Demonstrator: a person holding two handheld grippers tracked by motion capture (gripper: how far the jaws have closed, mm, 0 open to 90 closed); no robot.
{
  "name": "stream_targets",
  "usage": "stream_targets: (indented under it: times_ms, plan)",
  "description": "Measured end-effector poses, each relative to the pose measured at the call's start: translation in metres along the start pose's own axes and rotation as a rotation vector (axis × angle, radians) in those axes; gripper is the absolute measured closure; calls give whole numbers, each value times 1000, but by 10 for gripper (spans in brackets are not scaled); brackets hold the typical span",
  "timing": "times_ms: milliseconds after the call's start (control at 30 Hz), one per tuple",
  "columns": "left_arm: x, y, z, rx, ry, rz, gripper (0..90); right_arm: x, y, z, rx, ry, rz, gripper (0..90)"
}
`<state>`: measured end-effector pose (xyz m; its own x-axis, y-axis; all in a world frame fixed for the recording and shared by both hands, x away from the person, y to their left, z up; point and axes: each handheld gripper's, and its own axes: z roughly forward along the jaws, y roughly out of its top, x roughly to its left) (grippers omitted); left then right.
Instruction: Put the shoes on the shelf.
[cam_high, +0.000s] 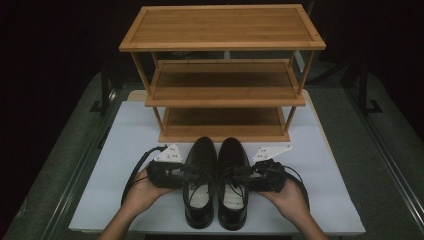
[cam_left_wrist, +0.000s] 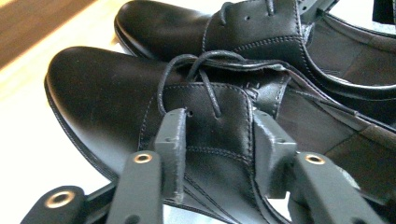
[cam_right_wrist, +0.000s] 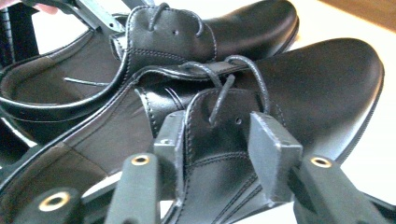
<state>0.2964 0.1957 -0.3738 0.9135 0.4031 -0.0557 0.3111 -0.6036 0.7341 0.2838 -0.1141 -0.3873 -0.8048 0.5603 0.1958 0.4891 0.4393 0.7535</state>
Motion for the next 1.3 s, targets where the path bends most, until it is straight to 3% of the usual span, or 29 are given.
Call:
stream_targets:
  times_ms: [67, 100, 167, 267, 467, 500, 733, 1133, 1300]
  plan:
    - [-2, 1, -1, 9, -3, 8, 722, 2, 0, -1, -1, 2, -5, 693]
    - [-2, 1, -1, 9, -3, 8, 749, 2, 0, -1, -1, 2, -5, 693]
    - [-2, 1, -1, 15, -9, -4, 817, 5, 0, -1, 6, -6, -12, 813]
    - [-3, 0, 0, 11, -6, -10, 855, 7, 0, -1, 17, -28, -19, 862]
    - [-6, 0, -3, -5, 34, -6, 870, 7, 0, -3, 3, -33, -4, 865]
    - [-6, 0, -5, -9, 58, -10, 871, 8, 0, -6, -9, -52, -6, 866]
    - [1, -1, -17, -32, 117, -37, 876, 3, 1, -14, -40, -110, 8, 870]
    - [7, 0, -31, -85, 162, -62, 880, -6, 3, -30, -74, -143, 36, 872]
    - [13, 8, -37, -109, 181, -68, 879, -14, 11, -39, -104, -165, 42, 871]
